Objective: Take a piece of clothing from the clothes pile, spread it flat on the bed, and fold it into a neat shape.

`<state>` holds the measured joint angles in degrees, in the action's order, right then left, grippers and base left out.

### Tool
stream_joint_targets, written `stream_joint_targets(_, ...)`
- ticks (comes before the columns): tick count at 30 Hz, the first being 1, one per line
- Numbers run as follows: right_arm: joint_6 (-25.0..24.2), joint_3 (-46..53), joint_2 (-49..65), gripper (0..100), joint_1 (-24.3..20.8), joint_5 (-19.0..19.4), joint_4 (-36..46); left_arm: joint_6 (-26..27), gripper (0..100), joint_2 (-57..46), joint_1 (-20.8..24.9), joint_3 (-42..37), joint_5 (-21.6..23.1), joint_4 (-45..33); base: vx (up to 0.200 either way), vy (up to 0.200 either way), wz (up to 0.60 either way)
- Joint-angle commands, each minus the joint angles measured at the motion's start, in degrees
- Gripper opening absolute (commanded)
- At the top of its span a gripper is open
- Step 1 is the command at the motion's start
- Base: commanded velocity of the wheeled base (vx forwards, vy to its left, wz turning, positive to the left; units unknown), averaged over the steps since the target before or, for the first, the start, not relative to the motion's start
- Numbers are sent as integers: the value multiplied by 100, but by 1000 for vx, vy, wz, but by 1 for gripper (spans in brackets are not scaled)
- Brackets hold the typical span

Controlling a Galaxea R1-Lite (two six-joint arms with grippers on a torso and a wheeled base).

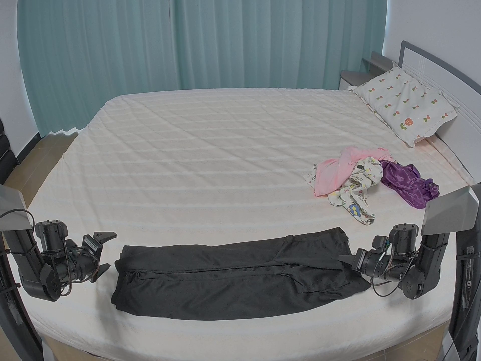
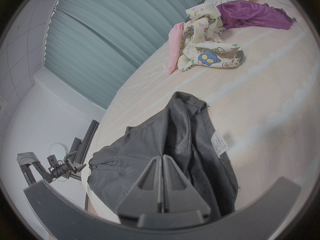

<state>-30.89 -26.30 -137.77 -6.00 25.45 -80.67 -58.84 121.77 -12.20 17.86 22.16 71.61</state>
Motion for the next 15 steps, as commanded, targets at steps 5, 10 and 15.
stream_joint_targets(5,66,63,83,100,37,3,-37,-13,100,13,-10,77,-54,2,0,0,0)
stream_joint_targets(10,13,-7,110,100,169,21,-63,48,100,-48,78,306,-590,-68,0,0,0)
stream_joint_targets(15,13,-25,48,100,213,30,-55,629,100,180,166,341,-581,-173,0,0,0)
